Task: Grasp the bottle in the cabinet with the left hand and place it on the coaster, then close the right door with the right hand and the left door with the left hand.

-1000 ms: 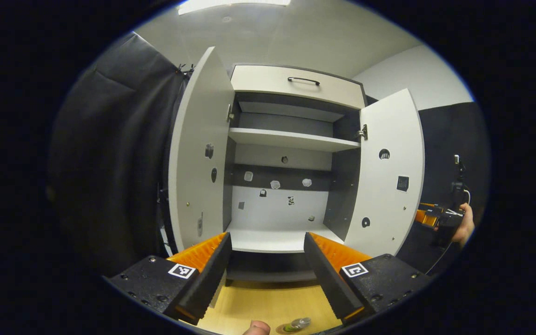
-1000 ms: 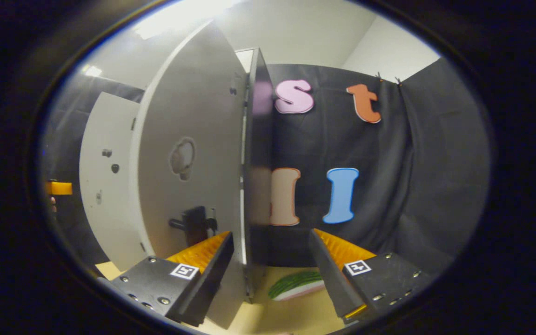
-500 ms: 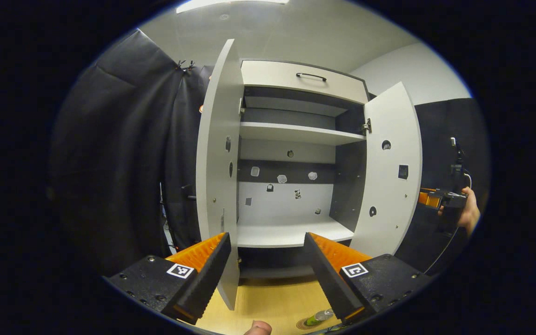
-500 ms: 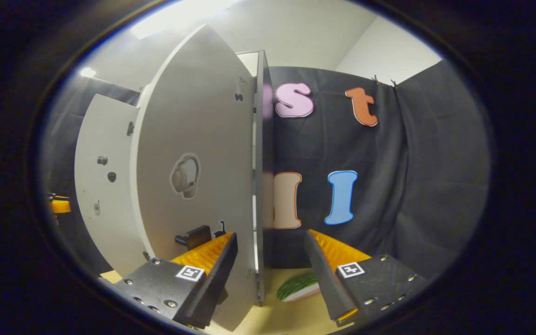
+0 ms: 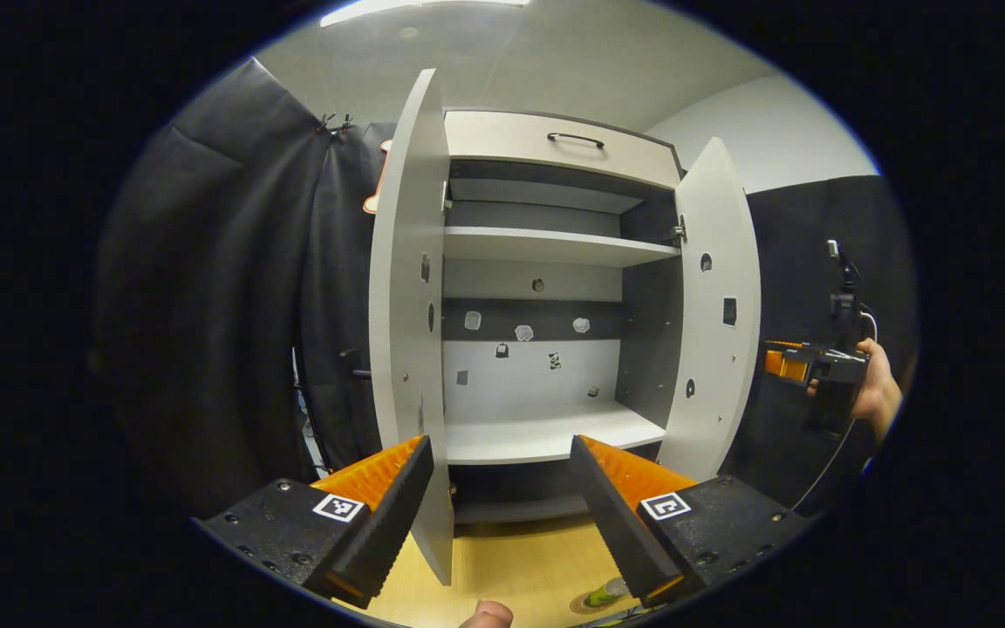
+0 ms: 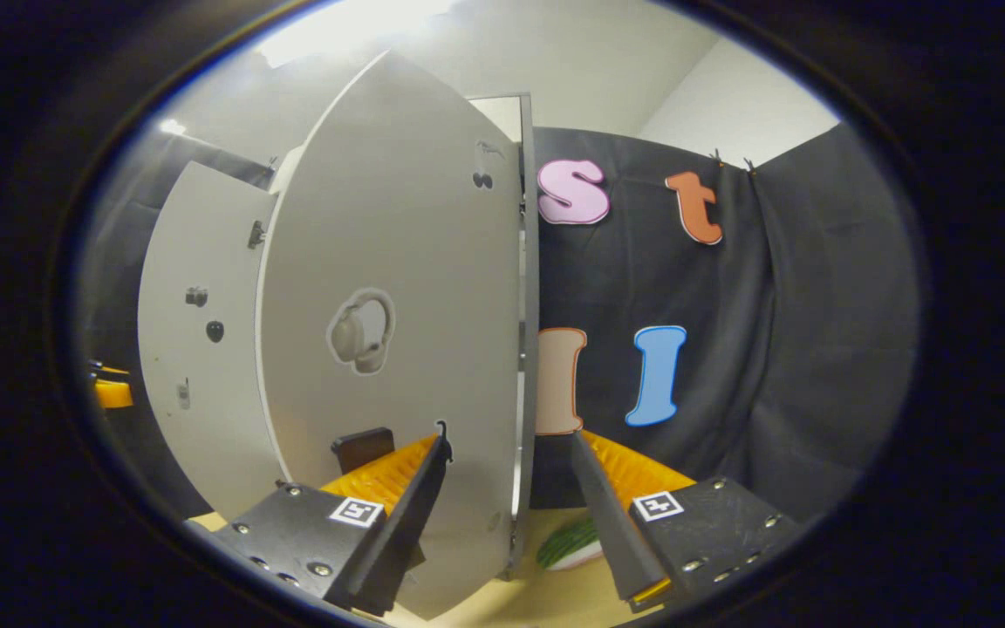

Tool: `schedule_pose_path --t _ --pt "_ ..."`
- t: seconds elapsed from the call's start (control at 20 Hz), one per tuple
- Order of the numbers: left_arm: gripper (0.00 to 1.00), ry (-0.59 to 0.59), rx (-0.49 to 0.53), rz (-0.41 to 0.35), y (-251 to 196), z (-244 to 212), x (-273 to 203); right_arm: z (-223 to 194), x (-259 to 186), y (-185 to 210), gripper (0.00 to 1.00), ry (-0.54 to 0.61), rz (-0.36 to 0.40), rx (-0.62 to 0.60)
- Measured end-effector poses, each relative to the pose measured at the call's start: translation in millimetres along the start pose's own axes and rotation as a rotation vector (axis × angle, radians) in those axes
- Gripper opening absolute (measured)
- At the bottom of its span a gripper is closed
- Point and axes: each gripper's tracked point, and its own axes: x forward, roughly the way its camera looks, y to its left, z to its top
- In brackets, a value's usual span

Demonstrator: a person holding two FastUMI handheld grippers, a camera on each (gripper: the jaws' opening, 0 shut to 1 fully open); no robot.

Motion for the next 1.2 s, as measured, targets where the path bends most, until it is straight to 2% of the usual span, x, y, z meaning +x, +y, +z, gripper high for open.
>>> schedule_pose_path --t 0.05,0.1,0.3,0.35,0.4,0.45,0.55,1.2 --pt "0.99 -0.001 -0.003 -0.001 2 -1 -1 -2 1 3 0.89 0.006 -0.005 0.003" --pt "0.99 0.000 -0.007 0.000 5 -2 -1 -4 3 7 0.84 0.010 -0.005 0.002" --pt "0.99 0.011 -0.009 0.007 18 -6 -7 -13 17 33 0.85 0.031 0.039 0.015" --pt "0.99 0.014 0.000 0.012 23 -7 -7 -17 20 40 0.89 0.040 0.051 0.018" --pt "0.99 0.019 0.010 0.019 27 -10 -10 -20 22 48 0.85 0.044 0.065 0.016" --pt "0.99 0.019 0.017 0.028 33 -11 -11 -20 25 56 0.90 0.039 0.082 0.016" --pt "0.99 0.019 0.019 0.040 44 -10 -13 -19 29 68 0.90 0.021 0.105 0.008" --pt "0.99 0.085 -0.007 0.140 138 -25 -4 -28 29 74 0.87 0.024 0.086 0.010"
